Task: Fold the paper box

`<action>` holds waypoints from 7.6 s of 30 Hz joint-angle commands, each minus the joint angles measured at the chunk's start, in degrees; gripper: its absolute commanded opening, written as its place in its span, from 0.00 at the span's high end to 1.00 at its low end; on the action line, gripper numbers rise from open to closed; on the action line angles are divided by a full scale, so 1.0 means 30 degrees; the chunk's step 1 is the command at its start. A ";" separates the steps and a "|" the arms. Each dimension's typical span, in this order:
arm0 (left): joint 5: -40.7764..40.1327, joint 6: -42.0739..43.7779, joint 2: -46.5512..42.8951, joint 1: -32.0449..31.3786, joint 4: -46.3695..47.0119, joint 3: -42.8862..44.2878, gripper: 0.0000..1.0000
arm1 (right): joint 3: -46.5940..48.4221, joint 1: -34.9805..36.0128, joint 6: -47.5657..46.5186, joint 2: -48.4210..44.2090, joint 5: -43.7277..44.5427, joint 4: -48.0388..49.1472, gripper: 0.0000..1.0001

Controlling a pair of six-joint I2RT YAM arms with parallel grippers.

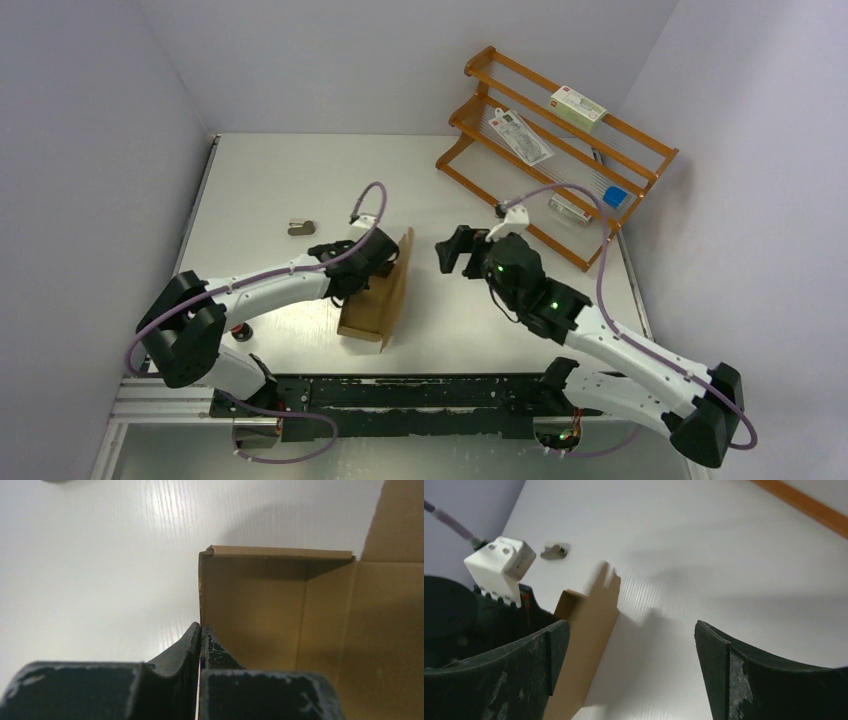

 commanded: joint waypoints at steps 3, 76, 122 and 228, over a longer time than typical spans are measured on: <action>0.5421 -0.2339 -0.1423 0.2388 0.5442 -0.2978 0.95 | 0.3214 -0.0028 -0.0310 0.3844 -0.3019 -0.4234 0.02; 1.4229 0.8887 -1.1754 1.1281 0.3834 -0.3397 0.06 | 1.9206 -0.0504 -2.4885 1.7866 -1.4708 -1.1826 0.41; 2.0875 1.7598 -0.2739 1.2366 0.4830 0.0231 0.40 | 0.8879 -0.6154 -2.0037 1.4254 -1.5858 -0.3520 0.57; 0.4497 0.0549 -0.6242 0.1747 1.0331 -0.6373 0.86 | 0.3633 0.5691 0.6117 1.3116 1.0035 -0.3185 0.90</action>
